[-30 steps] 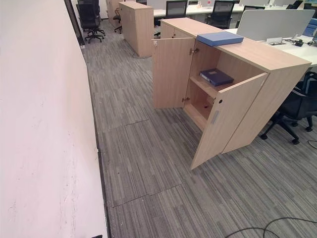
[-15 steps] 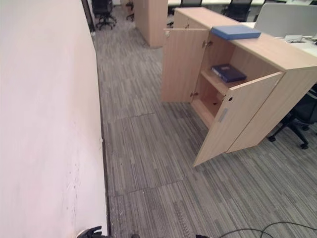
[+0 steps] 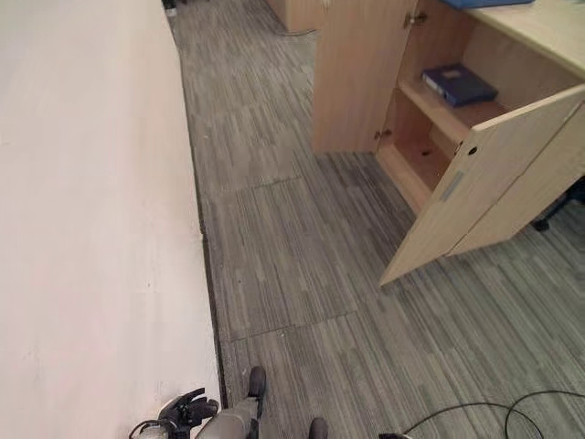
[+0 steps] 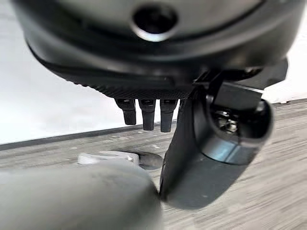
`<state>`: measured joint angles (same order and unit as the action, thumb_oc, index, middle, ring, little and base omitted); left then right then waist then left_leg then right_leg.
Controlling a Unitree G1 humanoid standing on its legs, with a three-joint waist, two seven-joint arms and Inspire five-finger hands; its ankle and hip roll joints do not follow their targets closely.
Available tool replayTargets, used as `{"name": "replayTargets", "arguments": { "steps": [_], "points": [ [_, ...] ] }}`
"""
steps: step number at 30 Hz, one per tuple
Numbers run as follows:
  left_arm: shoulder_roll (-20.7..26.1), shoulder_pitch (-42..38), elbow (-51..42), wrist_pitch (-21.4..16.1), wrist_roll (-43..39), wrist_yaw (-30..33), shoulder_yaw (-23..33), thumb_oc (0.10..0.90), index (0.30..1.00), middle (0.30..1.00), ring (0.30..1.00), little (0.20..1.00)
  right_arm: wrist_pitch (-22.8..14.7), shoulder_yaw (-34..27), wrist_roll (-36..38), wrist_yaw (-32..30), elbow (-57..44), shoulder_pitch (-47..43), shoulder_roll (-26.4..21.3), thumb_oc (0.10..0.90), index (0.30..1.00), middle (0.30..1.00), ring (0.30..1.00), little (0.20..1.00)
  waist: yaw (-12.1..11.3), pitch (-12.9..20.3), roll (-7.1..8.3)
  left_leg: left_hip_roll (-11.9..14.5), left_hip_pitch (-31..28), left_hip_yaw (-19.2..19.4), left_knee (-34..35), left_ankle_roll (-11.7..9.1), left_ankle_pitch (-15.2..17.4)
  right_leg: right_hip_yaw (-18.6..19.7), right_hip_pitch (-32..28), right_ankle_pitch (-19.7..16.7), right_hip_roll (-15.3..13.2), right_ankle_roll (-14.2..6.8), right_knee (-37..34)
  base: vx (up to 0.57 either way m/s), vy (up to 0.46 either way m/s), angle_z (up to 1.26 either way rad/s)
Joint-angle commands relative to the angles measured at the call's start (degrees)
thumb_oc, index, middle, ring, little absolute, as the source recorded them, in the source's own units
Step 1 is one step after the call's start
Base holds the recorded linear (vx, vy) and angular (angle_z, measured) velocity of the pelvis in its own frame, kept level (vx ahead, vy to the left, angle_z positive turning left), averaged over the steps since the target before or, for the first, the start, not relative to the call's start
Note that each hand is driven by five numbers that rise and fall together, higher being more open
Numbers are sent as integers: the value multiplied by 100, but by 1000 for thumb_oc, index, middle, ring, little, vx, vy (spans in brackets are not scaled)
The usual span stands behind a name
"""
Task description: Put the empty folder in the office cabinet
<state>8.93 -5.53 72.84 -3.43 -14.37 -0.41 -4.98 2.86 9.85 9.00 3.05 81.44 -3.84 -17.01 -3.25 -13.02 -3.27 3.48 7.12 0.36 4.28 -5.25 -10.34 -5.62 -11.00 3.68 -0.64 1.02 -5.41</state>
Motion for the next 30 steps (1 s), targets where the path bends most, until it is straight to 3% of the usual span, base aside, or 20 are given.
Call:
{"name": "replayTargets", "arguments": {
  "steps": [1,5,9,11,12,14,15,17,18,19,21,22,23,25,26,27,28,30],
  "points": [
    [307,772,288,110,569,68,-372,800,900,900,900,900,45,112,-221,60,169,163,-49,800,900,900,900,900,-15,463,102,-324,670,132,-508,281,271,-179,-114,658,-290,-435,535,252,145,-27],
    [451,660,129,98,579,42,-403,800,900,900,900,900,61,295,-417,79,37,-107,-118,800,900,900,900,900,-102,450,155,-471,1058,378,-1268,518,821,-207,189,635,-683,-627,940,202,152,-29],
    [548,627,92,115,536,44,-383,800,900,900,900,900,25,276,-194,64,-216,-332,-148,800,900,900,900,900,-168,439,167,-546,1225,500,-1583,685,1136,-197,445,535,-877,-740,1232,149,139,-33],
    [627,599,99,115,544,63,-372,800,900,900,900,900,-18,311,-52,80,-399,-463,-128,800,900,900,900,900,-211,422,142,-684,1040,598,-1487,906,1351,-211,960,-115,-1137,-870,2203,156,195,-41],
    [627,599,99,115,544,63,-372,800,900,900,900,900,-18,311,-52,80,-399,-463,-128,800,900,900,900,900,-214,422,144,-685,1040,601,-1486,906,1351,-208,963,-114,-1138,-871,2205,72,116,-46],
    [704,585,102,141,572,72,-380,800,900,900,900,900,-29,397,-18,72,-542,-525,-100,800,900,900,900,900,-154,342,88,-768,768,636,-1370,1073,1427,-265,1274,-666,-1274,-802,3112,163,169,-23],
    [788,599,92,163,634,88,-405,800,900,900,900,900,-43,497,-74,48,-687,-527,-78,800,900,900,900,900,-101,222,54,-847,408,599,-1309,1144,1598,-324,1512,-842,-1440,-789,3911,288,198,16],
    [885,596,89,178,905,175,-500,800,900,900,900,900,-36,670,-276,4,-791,-575,-58,800,900,900,900,900,-55,107,-17,-838,95,532,-1212,1173,1656,-416,1837,-784,-1461,-709,4263,236,100,30],
    [884,596,89,178,906,175,-499,800,900,900,900,900,-35,670,-277,4,-792,-576,-58,800,900,900,900,900,-54,102,-15,-841,90,532,-1211,1173,1657,-415,1834,-778,-1464,-709,4269,215,-4,24],
    [977,587,-2,158,1020,267,-526,800,900,900,900,900,-53,860,-464,-55,-1076,-643,-82,800,900,900,900,900,26,-48,-92,-767,-176,421,-1109,1116,1683,-514,2257,-333,-1286,-593,4059,139,-25,13],
    [1005,598,-50,150,1023,298,-494,800,900,900,900,900,-46,898,-512,-78,-1188,-637,-91,800,900,900,900,900,61,-118,-110,-745,-272,393,-1100,1084,1717,-584,2337,-269,-1263,-600,3856,160,-75,2],
    [998,612,-59,134,971,346,-415,800,900,900,900,900,-39,924,-502,-97,-1403,-646,-117,800,900,900,900,900,143,-222,-101,-709,-392,336,-1037,1030,1682,-679,2699,-464,-1147,-597,3081,127,-99,9],
    [998,612,-59,134,971,346,-415,800,900,900,900,900,-38,924,-502,-97,-1404,-645,-118,800,900,900,900,900,145,-224,-106,-704,-396,333,-1037,1029,1683,-685,2689,-469,-1142,-596,3070,147,-122,11],
    [952,603,-1,128,981,387,-364,800,900,900,900,900,-30,912,-485,-84,-1490,-605,-117,800,900,900,900,900,246,-310,-21,-707,-638,252,-980,930,1797,-655,2852,-706,-1023,-742,2146,275,-171,3],
    [896,551,82,116,981,426,-306,800,900,900,900,900,-35,815,-381,-100,-1484,-540,-115,800,900,900,900,900,346,-345,68,-736,-874,138,-911,835,1913,-562,2932,-940,-924,-890,1336,304,-190,12],
    [898,550,83,116,981,426,-305,800,900,900,900,900,-35,815,-381,-100,-1484,-540,-113,800,900,900,900,900,351,-336,74,-742,-862,134,-910,837,1905,-564,2937,-952,-930,-891,1323,424,-263,20],
    [872,529,156,116,961,450,-211,800,900,900,900,900,-42,665,-266,-81,-1370,-423,-89,800,900,900,900,900,384,-307,182,-769,-1035,-10,-867,757,2028,-417,2843,-1048,-867,-955,839,210,-131,33],
    [837,554,191,110,898,482,-150,800,900,900,900,900,-47,645,-251,-104,-1308,-400,-75,800,900,900,900,900,374,-300,225,-785,-1061,-45,-859,743,2041,-469,2750,-1186,-891,-939,770,308,-217,71]
  ]
}}
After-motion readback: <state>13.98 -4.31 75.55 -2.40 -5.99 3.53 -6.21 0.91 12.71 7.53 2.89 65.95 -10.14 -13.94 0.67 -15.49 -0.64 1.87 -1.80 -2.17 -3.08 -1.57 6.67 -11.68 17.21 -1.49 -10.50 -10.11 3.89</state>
